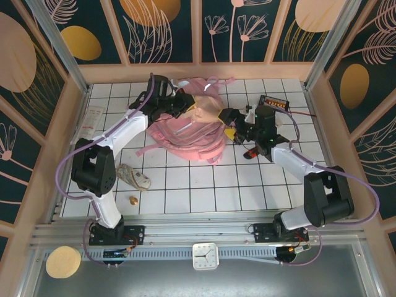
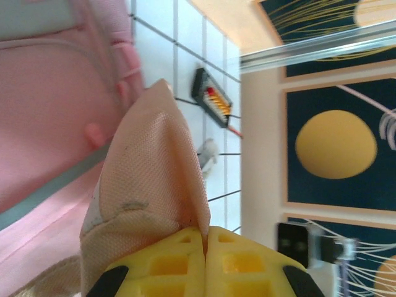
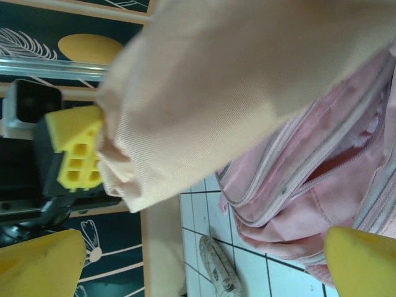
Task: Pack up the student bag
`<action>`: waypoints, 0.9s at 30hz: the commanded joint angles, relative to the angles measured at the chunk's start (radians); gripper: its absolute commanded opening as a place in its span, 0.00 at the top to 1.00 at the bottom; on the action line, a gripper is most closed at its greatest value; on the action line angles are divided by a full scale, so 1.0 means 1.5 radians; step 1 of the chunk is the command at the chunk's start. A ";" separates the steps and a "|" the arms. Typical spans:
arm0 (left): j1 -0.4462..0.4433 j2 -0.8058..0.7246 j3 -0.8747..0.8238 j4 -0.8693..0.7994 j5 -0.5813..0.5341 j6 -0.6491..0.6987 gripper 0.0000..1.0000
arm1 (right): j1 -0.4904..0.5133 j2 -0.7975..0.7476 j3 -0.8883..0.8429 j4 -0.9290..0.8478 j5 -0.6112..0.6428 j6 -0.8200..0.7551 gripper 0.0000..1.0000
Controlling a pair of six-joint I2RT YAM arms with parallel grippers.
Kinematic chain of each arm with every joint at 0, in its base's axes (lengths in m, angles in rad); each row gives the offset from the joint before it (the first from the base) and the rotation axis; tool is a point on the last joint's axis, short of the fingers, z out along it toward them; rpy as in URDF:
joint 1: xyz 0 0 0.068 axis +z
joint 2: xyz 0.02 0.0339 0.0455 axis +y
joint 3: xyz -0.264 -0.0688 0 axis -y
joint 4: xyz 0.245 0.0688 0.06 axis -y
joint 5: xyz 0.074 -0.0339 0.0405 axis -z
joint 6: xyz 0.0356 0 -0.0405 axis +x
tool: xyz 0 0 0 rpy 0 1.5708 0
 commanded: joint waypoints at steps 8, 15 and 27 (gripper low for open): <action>-0.023 -0.025 0.008 0.090 0.043 -0.081 1.00 | 0.009 0.031 -0.038 0.168 0.069 0.134 0.01; -0.042 -0.051 -0.026 0.101 0.085 -0.104 1.00 | -0.009 0.101 0.017 0.249 0.121 0.130 0.03; -0.043 -0.085 -0.062 0.025 0.082 -0.062 1.00 | -0.022 0.113 0.028 0.332 0.139 0.141 0.94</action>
